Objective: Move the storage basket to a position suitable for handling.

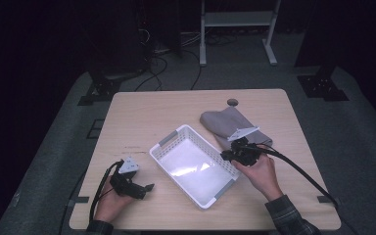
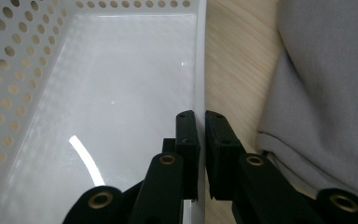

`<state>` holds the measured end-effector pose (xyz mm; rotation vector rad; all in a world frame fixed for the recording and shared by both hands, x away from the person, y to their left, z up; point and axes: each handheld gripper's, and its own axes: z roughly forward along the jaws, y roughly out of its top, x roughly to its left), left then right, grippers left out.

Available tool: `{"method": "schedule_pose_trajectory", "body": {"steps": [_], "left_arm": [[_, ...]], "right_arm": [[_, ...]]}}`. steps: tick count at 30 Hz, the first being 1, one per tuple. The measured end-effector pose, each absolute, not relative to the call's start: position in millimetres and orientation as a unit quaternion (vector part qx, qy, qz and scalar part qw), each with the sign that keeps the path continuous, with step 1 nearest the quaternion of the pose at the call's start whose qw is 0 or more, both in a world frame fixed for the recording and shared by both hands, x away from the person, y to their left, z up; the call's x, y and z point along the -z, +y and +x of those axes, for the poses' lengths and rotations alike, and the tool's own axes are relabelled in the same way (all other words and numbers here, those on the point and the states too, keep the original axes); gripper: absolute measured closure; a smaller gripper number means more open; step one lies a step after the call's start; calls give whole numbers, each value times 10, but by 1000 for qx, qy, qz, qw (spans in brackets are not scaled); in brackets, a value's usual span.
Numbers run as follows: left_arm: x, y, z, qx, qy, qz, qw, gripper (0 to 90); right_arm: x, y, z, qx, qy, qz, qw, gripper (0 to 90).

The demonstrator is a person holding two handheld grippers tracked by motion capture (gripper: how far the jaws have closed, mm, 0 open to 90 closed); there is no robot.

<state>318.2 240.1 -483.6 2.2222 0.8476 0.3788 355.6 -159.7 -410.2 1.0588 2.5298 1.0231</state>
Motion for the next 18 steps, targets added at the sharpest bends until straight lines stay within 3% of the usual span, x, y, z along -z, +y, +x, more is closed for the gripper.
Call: {"method": "schedule_pose_trajectory", "body": {"steps": [12, 18], "left_arm": [[4836, 2401, 3182, -147, 329, 861, 358, 0], [4836, 2401, 3183, -147, 329, 861, 358, 0]], "right_arm": [[4105, -1580, 3434, -348, 862, 354, 104, 817], [4032, -1645, 3454, -370, 850, 361, 102, 584]]}}
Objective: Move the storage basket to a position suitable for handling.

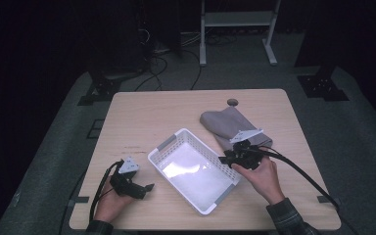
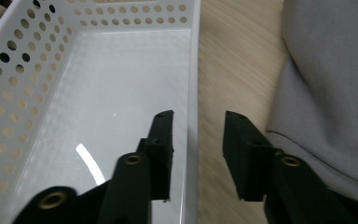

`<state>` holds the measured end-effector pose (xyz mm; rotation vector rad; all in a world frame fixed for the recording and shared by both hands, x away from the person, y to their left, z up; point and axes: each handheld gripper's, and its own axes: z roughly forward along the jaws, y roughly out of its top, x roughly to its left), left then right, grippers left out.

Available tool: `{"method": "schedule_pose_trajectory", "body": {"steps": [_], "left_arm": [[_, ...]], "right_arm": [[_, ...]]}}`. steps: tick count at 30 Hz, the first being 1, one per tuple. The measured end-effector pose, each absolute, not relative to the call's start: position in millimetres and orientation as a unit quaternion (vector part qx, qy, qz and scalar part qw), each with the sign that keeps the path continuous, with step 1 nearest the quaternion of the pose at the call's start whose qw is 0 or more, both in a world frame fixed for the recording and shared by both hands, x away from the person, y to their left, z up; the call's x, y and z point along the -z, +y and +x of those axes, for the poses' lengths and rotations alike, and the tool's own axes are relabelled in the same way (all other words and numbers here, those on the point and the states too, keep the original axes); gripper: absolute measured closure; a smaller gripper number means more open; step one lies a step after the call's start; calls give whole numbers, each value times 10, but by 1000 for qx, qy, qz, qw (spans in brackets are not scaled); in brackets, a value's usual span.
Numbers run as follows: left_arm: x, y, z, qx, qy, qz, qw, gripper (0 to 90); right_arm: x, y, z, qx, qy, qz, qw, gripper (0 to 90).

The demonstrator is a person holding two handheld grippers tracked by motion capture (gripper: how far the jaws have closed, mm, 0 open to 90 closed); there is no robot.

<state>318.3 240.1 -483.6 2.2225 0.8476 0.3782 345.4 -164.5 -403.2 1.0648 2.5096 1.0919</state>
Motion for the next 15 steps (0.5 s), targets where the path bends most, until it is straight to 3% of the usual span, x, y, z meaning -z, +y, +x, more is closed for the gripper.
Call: {"method": "schedule_pose_trajectory", "body": {"steps": [3, 7, 15], "left_arm": [[4836, 2401, 3182, -147, 329, 861, 358, 0], [4837, 2401, 3182, -147, 329, 861, 359, 0], [4836, 2401, 3179, -147, 330, 861, 359, 0]], "right_arm": [[4007, -1701, 3470, -378, 845, 363, 106, 472], [3996, -1781, 3502, -382, 839, 370, 117, 388], [4007, -1909, 3537, -387, 826, 387, 133, 291]]}}
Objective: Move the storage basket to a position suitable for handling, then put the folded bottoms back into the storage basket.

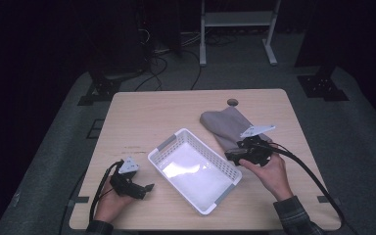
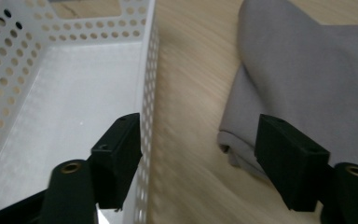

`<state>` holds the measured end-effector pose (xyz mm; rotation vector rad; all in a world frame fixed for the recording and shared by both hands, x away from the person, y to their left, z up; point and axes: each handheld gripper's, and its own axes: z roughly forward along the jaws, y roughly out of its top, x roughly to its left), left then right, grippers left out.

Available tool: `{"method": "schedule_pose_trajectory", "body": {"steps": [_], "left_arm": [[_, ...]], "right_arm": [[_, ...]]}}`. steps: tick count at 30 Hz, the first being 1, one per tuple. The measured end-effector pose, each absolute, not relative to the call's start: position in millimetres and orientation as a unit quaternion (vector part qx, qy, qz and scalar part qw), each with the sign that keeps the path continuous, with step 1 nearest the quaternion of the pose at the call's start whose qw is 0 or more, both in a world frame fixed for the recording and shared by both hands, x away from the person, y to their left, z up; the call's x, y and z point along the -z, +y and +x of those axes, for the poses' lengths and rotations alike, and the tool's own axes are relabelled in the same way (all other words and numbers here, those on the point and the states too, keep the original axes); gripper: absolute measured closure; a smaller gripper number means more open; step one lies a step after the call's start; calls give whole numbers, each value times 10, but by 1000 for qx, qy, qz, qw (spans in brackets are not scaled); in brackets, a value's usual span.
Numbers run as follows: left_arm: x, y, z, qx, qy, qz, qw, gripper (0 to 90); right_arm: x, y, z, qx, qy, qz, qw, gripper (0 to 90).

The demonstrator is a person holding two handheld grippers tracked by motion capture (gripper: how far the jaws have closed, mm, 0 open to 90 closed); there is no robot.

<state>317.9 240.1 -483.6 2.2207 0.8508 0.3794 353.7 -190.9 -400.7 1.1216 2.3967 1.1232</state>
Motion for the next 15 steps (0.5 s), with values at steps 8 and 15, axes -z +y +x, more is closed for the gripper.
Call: {"method": "schedule_pose_trajectory", "body": {"steps": [8, 15], "left_arm": [[4837, 2400, 3179, -147, 330, 861, 359, 0], [4837, 2403, 3174, -147, 330, 861, 359, 0]], "right_arm": [[4016, -2063, 3623, -375, 819, 409, 148, 158], [4051, -2093, 3687, -365, 819, 416, 151, 135]]}}
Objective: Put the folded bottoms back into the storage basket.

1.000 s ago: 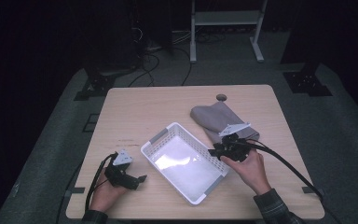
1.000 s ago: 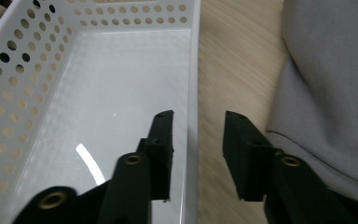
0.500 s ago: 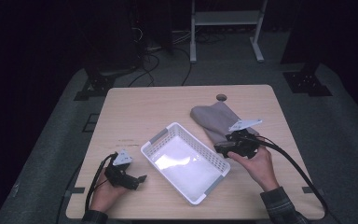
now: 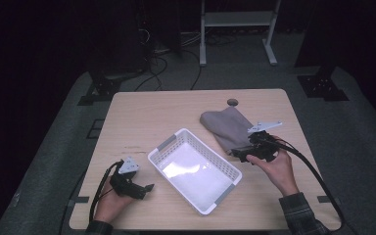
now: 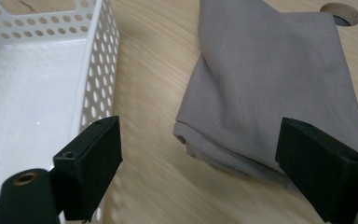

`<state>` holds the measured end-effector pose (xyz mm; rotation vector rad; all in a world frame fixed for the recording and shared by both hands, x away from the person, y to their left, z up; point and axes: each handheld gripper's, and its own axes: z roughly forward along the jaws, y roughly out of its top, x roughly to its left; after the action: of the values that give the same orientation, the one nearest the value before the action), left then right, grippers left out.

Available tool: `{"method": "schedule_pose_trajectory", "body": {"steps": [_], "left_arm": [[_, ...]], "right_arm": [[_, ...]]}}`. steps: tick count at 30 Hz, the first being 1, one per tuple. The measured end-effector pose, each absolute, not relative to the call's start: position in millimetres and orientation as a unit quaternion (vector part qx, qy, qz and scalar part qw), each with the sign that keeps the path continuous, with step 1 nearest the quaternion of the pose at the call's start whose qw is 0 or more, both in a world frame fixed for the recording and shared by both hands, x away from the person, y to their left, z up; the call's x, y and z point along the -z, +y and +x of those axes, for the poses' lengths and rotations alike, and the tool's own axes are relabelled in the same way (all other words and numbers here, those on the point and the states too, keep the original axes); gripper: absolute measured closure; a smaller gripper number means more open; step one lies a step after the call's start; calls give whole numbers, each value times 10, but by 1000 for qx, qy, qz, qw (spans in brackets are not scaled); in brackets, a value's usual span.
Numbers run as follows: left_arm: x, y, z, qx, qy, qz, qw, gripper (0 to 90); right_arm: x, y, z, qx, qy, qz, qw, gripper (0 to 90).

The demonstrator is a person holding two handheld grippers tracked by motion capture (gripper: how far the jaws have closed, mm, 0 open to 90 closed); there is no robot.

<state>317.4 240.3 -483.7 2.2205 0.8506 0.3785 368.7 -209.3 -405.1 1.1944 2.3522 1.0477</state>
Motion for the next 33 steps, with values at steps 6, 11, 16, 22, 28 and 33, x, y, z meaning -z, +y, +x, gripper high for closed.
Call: {"method": "schedule_pose_trajectory", "body": {"steps": [6, 11, 16, 22, 28, 33], "left_arm": [[4837, 2403, 3174, -147, 330, 861, 359, 0], [4836, 2404, 3174, -147, 329, 861, 358, 0], [4836, 2404, 3174, -147, 329, 861, 358, 0], [4836, 2404, 3175, -147, 329, 861, 358, 0], [4835, 2405, 3174, -146, 329, 862, 357, 0], [4835, 2405, 3174, -146, 329, 862, 357, 0]], "right_arm": [[4081, -2139, 3812, -368, 818, 421, 138, 152], [4106, -2189, 3950, -364, 816, 429, 132, 151], [4115, -2167, 4039, -364, 812, 431, 149, 137], [4121, -2168, 4118, -369, 809, 431, 156, 114], [4125, -2183, 4199, -371, 808, 429, 156, 78], [4137, -2188, 4278, -369, 808, 432, 158, 77]]}}
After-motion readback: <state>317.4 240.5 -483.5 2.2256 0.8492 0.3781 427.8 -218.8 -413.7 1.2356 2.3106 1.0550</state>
